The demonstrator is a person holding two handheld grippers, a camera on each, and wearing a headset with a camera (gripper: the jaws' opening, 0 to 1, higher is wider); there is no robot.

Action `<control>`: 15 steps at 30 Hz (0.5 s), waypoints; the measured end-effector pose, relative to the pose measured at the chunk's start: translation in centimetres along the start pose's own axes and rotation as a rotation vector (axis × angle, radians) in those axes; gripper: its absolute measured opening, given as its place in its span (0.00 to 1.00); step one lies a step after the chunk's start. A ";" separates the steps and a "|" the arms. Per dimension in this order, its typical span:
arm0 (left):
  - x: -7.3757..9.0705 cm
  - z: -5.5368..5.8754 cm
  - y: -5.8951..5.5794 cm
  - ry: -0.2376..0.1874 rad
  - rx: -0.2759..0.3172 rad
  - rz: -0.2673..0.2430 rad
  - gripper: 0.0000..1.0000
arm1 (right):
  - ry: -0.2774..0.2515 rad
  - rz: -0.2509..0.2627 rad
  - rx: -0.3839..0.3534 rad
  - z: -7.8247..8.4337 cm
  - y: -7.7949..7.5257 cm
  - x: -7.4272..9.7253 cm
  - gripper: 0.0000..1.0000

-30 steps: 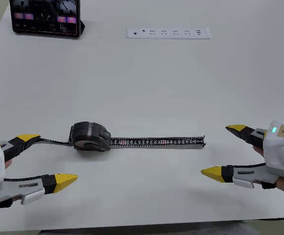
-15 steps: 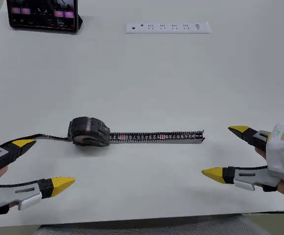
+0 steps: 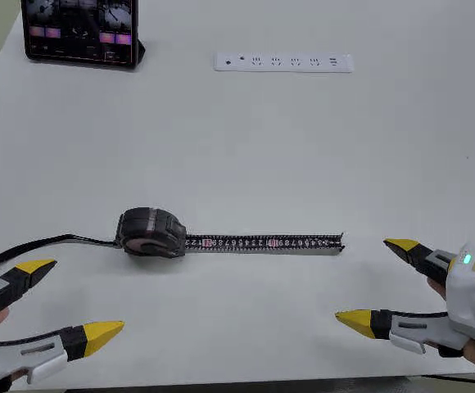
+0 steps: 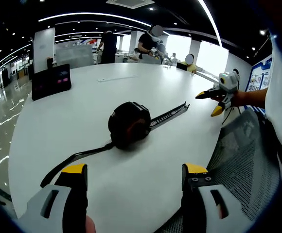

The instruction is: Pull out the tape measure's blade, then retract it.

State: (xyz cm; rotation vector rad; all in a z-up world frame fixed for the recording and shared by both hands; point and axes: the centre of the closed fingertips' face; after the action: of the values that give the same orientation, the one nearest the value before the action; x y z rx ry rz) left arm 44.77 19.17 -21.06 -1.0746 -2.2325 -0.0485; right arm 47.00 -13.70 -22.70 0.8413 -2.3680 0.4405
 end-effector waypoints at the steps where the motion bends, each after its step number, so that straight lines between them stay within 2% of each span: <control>1: 0.0 0.0 0.0 0.001 -0.002 0.000 0.77 | 0.000 0.000 0.000 0.0 0.0 0.0 0.80; 15: -0.2 -0.1 -0.2 -0.006 -0.005 0.002 0.78 | 0.003 -0.009 0.002 0.1 0.5 -0.2 0.82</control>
State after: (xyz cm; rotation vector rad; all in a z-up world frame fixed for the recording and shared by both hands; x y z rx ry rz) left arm 44.77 18.90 -21.08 -1.0810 -2.2379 -0.0493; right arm 46.79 -13.27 -22.97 0.8518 -2.3604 0.4398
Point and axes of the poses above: the centre of the closed fingertips' face, and the gripper's own axes: x roughly backward along the fingers, y roughly to its left, z roughly out of its underside, and after that the axes turned 12 degrees about z, right-handed
